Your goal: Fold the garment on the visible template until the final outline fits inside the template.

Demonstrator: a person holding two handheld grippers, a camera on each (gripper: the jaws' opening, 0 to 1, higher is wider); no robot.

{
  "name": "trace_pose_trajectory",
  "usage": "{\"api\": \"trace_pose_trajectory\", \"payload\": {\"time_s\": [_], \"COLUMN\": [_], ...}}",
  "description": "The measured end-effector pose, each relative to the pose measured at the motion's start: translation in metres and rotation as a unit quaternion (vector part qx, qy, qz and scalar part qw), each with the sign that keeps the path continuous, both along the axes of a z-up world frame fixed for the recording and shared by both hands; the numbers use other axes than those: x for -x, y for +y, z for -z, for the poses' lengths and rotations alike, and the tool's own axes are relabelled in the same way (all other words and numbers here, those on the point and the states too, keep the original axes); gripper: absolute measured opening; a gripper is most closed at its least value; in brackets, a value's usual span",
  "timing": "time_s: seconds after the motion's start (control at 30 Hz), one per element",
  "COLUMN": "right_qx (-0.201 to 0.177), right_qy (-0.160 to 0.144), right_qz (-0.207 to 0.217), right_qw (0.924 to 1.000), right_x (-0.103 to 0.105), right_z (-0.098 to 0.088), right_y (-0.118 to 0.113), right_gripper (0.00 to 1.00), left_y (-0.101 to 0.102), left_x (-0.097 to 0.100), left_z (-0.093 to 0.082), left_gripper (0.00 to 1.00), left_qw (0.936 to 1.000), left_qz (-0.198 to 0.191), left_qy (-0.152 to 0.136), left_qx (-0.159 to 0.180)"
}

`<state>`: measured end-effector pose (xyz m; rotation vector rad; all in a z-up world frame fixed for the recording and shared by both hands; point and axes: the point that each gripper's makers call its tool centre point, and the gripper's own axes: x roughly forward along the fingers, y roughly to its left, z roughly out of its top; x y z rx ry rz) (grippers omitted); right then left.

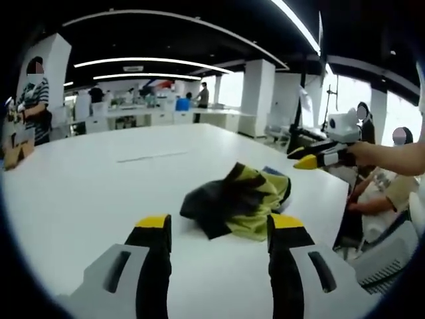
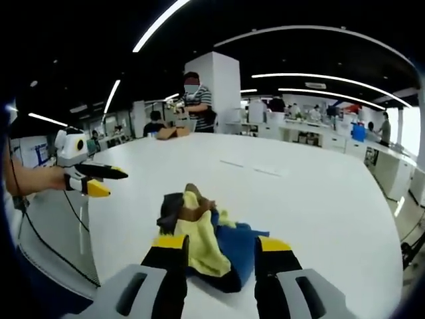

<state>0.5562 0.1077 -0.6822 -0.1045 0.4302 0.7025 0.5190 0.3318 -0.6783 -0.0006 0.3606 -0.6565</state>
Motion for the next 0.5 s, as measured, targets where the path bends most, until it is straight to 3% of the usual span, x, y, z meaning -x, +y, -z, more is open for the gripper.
{"api": "trace_pose_trajectory", "payload": {"time_s": [0.5], "right_qx": [0.029], "right_qy": [0.015], "right_qz": [-0.009], "right_qw": [0.9994], "right_x": [-0.021], "right_z": [0.02], "right_y": [0.003], "right_gripper": [0.23], "left_y": [-0.033], "left_x": [-0.018], "left_z": [0.007], "left_gripper": [0.43], "left_qw": [0.9997], "left_qz": [0.024], "left_qy": [0.008], "left_qx": [0.001]}}
